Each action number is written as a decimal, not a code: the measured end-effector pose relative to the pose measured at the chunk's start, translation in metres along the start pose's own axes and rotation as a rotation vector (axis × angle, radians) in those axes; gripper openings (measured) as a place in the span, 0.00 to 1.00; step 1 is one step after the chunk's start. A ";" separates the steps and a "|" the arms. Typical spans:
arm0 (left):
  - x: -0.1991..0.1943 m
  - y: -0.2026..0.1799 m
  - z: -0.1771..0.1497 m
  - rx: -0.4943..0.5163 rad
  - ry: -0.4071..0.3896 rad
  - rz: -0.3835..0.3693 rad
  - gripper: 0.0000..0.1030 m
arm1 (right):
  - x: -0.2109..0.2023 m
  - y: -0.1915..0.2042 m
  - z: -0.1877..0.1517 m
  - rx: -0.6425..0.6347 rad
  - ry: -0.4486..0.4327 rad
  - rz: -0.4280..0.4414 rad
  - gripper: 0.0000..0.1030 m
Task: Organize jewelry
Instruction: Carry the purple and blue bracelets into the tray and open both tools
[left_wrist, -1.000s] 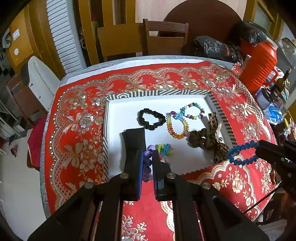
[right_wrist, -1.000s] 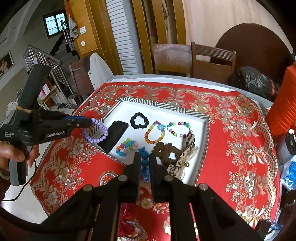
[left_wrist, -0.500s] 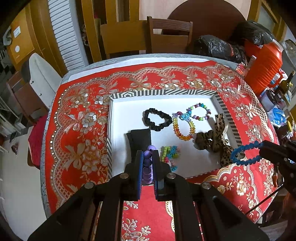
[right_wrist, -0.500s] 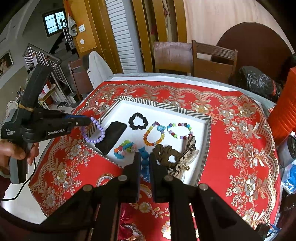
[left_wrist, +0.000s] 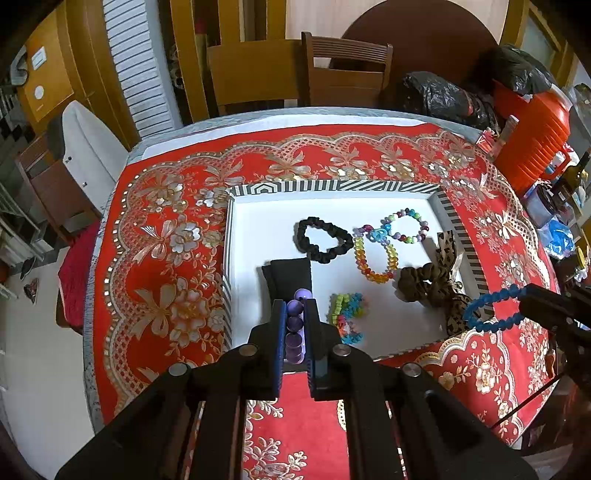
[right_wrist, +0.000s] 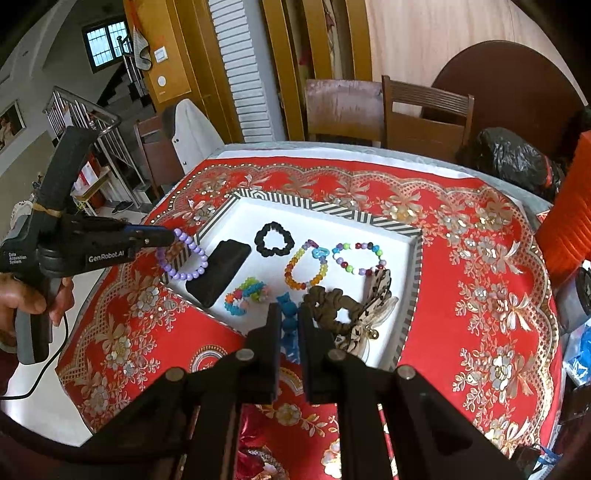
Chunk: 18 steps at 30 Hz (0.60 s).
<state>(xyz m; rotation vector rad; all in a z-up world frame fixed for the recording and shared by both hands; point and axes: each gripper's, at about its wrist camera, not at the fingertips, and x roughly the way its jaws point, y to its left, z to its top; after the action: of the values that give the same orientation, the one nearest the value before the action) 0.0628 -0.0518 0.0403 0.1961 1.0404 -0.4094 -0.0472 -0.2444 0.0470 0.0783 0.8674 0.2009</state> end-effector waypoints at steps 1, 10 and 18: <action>0.000 0.001 0.000 0.000 -0.001 0.000 0.00 | 0.001 0.000 0.001 0.000 -0.001 0.001 0.08; 0.004 0.011 0.007 -0.014 0.003 0.010 0.00 | 0.012 0.005 0.012 -0.013 0.000 0.014 0.08; 0.008 0.020 0.019 -0.022 0.002 0.018 0.00 | 0.035 0.007 0.019 -0.018 0.046 0.027 0.08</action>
<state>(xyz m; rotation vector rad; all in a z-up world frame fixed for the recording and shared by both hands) 0.0894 -0.0415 0.0423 0.1863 1.0441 -0.3820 -0.0112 -0.2299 0.0339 0.0691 0.9110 0.2369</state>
